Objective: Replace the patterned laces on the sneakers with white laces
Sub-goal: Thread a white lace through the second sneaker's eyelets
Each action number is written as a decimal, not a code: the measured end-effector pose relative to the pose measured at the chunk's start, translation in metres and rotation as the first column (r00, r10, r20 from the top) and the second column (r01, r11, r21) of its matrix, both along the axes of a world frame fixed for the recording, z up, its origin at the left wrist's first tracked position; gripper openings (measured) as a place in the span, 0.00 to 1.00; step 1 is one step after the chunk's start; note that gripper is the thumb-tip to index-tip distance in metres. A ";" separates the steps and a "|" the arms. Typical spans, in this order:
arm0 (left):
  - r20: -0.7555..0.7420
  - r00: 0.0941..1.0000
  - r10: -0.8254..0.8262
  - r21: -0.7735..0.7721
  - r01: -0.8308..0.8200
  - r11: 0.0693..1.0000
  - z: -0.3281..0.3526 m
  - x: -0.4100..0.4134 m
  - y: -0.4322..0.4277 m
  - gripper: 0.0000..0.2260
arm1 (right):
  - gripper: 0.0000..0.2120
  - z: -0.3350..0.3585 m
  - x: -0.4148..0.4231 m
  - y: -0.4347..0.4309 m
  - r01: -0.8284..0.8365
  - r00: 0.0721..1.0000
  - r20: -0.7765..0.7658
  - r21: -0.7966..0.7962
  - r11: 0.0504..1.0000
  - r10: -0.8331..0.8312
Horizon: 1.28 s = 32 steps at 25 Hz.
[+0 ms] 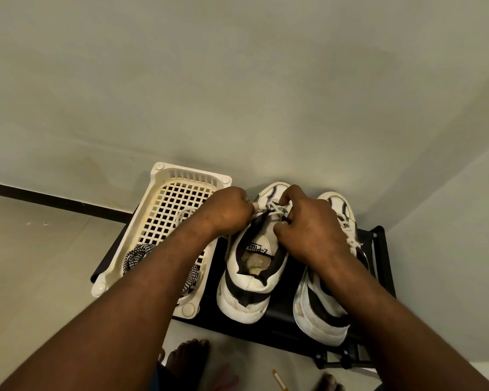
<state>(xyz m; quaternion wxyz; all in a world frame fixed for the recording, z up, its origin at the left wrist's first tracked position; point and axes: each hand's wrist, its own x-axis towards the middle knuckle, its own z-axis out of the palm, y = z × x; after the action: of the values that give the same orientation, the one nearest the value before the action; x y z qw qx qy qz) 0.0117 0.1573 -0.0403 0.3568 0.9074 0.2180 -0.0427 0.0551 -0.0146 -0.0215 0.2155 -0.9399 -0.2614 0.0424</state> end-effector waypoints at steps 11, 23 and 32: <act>0.348 0.883 0.316 -0.810 0.114 0.575 0.040 -0.018 0.012 0.07 | 0.13 0.001 0.010 -0.001 -0.009 1.000 -0.020 0.152 0.988 0.012; 0.393 0.804 0.447 -0.831 0.102 0.547 0.041 -0.011 -0.008 0.08 | 0.07 0.015 -0.007 0.013 0.256 0.829 -0.508 0.717 0.648 0.234; 0.030 0.979 0.201 0.304 -0.200 0.932 0.013 -0.021 0.022 0.11 | 0.11 0.026 0.027 -0.020 0.386 0.754 -0.538 0.827 0.409 0.377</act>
<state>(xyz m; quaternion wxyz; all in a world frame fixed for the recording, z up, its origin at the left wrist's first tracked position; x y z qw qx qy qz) -0.0092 0.1796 -0.0270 0.2148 0.9245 0.3136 0.0274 0.0825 -0.0344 0.0045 0.7670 -0.5854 -0.1442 0.2195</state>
